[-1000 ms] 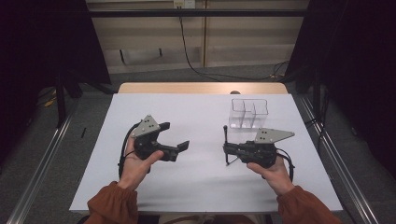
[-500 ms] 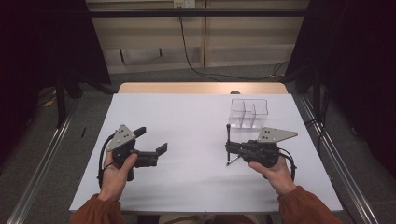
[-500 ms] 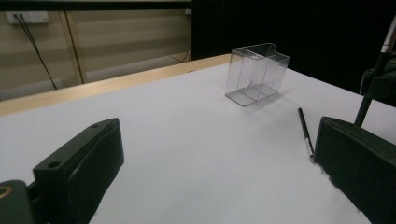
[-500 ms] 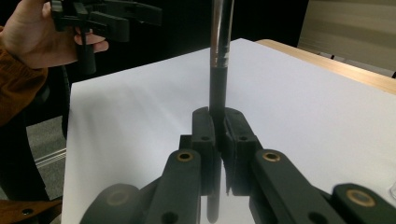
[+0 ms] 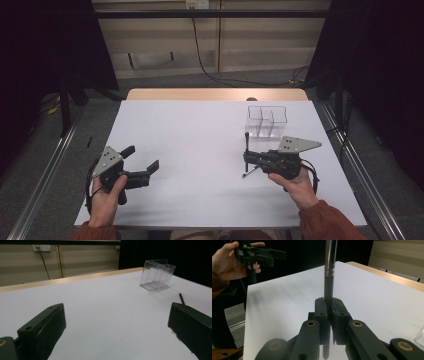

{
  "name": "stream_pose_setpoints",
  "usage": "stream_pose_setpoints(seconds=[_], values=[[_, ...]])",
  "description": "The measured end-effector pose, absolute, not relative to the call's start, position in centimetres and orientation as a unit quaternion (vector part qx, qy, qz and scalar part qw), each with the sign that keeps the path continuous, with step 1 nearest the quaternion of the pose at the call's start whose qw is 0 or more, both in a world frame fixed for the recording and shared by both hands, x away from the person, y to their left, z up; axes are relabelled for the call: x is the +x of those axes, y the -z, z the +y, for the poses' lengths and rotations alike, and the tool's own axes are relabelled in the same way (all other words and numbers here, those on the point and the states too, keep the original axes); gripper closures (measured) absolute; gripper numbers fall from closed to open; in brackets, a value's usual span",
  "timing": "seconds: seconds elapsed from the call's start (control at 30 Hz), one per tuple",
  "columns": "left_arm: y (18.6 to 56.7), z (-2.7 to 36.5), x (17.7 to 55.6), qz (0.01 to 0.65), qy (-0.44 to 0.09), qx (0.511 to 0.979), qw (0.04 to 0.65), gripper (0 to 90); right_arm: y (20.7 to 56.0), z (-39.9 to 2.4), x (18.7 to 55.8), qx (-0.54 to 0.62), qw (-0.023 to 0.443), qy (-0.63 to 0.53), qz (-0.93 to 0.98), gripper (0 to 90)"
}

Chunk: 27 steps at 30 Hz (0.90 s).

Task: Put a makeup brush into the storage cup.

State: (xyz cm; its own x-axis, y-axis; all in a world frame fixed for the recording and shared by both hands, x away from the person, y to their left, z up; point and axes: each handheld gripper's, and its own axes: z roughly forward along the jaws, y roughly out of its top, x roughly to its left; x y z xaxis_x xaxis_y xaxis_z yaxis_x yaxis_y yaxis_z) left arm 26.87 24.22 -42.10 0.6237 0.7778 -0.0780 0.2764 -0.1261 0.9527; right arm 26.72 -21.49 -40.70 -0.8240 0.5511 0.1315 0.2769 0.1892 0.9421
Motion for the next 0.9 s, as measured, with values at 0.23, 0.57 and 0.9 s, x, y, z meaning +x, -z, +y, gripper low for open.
stream_pose_setpoints(seconds=[0.23,0.57,0.9], values=[[42.7,25.4,26.2,0.377,-0.234,0.701,0.559,1.6,40.6,-21.8,26.9,0.278,0.126,-0.575,0.759,84.0],[43.3,25.9,25.7,0.386,-0.24,0.69,0.563,1.7,40.0,-22.8,27.3,0.288,0.141,-0.579,0.75,84.0],[43.4,25.9,25.2,0.378,-0.241,0.697,0.559,1.7,39.6,-23.8,28.4,0.301,0.159,-0.576,0.743,84.0]])
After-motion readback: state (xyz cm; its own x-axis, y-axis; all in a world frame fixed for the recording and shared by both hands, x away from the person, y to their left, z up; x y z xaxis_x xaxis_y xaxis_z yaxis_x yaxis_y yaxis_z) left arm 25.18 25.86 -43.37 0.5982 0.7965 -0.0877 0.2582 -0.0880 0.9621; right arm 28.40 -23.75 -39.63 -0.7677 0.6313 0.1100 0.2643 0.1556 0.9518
